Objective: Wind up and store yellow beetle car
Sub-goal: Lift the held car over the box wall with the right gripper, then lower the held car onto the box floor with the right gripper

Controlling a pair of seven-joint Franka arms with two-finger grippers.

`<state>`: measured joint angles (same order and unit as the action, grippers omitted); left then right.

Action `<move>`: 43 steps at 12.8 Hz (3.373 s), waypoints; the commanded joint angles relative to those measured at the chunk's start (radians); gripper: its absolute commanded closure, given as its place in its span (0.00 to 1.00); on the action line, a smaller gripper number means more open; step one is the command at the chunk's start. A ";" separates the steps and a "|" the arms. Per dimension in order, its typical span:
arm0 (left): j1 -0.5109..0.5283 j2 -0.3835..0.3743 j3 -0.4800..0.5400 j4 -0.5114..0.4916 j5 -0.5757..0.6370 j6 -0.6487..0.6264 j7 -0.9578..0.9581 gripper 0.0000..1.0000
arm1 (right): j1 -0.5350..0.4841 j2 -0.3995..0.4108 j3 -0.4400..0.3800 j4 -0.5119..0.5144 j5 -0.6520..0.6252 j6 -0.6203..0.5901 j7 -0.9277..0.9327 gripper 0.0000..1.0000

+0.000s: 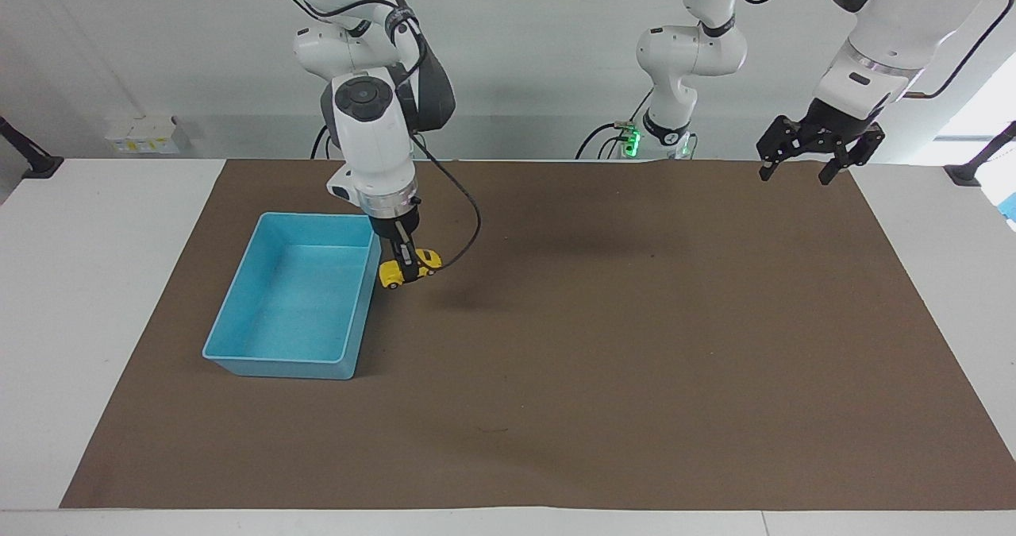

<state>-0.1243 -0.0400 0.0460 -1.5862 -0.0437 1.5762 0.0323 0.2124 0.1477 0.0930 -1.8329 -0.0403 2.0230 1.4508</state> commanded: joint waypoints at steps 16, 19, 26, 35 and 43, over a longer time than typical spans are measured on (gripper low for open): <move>0.009 -0.011 -0.005 -0.003 0.005 -0.005 0.012 0.00 | -0.313 -0.046 0.002 -0.091 0.017 -0.053 -1.106 1.00; 0.009 -0.011 -0.005 -0.003 0.005 -0.005 0.012 0.00 | -0.355 -0.077 0.002 -0.152 0.016 -0.012 -1.266 1.00; 0.009 -0.011 -0.005 -0.003 0.005 -0.005 0.012 0.00 | -0.357 -0.132 0.002 -0.397 0.010 0.307 -1.336 1.00; 0.009 -0.011 -0.005 -0.003 0.005 -0.005 0.012 0.00 | -0.358 -0.005 0.002 -0.482 0.000 0.560 -1.334 1.00; 0.009 -0.011 -0.005 -0.003 0.005 -0.005 0.012 0.00 | -0.349 -0.017 0.002 -0.471 0.000 0.543 -1.330 0.00</move>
<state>-0.1243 -0.0401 0.0460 -1.5862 -0.0437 1.5762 0.0323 -0.1325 0.1430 0.0906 -2.3009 -0.0415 2.5623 0.1473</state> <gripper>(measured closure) 0.000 0.198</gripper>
